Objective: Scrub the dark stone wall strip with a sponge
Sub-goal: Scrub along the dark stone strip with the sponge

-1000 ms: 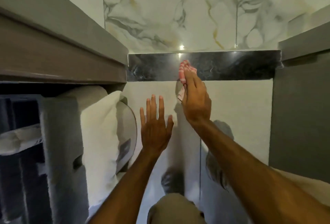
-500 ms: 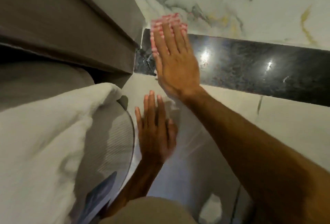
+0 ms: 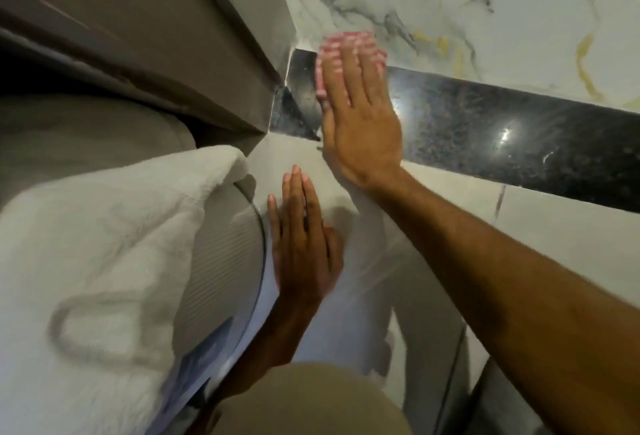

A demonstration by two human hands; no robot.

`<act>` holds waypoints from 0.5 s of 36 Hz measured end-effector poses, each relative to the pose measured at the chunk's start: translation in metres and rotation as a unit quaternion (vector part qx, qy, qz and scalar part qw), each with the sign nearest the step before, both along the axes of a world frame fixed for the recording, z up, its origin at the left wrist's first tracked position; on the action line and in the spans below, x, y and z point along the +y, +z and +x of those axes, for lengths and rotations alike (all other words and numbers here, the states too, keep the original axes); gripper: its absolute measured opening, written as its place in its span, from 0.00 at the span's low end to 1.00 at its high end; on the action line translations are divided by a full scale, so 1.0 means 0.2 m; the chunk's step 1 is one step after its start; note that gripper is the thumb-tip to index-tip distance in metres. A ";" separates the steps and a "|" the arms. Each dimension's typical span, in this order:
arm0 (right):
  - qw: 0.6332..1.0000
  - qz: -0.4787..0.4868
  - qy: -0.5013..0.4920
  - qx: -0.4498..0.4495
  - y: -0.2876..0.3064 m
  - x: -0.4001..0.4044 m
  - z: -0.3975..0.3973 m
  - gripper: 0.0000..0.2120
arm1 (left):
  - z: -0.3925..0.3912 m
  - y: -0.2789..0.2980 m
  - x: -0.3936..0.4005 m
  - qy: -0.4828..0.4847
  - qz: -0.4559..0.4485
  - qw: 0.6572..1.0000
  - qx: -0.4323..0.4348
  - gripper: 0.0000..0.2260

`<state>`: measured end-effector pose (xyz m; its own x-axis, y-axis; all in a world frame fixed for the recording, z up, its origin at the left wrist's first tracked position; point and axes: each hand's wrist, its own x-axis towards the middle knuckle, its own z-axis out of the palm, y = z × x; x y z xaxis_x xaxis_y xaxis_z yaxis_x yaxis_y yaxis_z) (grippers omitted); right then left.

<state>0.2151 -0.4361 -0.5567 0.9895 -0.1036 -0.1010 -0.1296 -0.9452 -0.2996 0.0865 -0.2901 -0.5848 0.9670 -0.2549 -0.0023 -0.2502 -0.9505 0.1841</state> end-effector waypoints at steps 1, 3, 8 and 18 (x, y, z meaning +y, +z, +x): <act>0.997 0.004 0.083 0.002 -0.01 0.03 -0.01 0.32 | 0.00 0.00 0.00 -0.003 0.001 1.000 -0.006 0.29; 0.976 0.004 0.220 0.008 -0.02 0.03 -0.08 0.31 | -0.01 0.00 0.00 -0.003 0.009 1.000 -0.016 0.28; 0.971 -0.025 0.237 -0.020 0.00 -0.19 -0.36 0.30 | -0.01 0.02 -0.01 0.000 0.000 1.000 -0.014 0.28; 0.996 0.002 -0.092 -0.014 0.05 0.02 0.04 0.31 | 0.01 0.01 0.01 -0.021 -0.018 1.000 0.003 0.28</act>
<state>0.2232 -0.4316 -0.5462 0.9564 -0.2821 -0.0753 -0.2913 -0.9051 -0.3097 0.0876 -0.2886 -0.5834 0.9556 -0.2945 0.0027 -0.2879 -0.9322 0.2195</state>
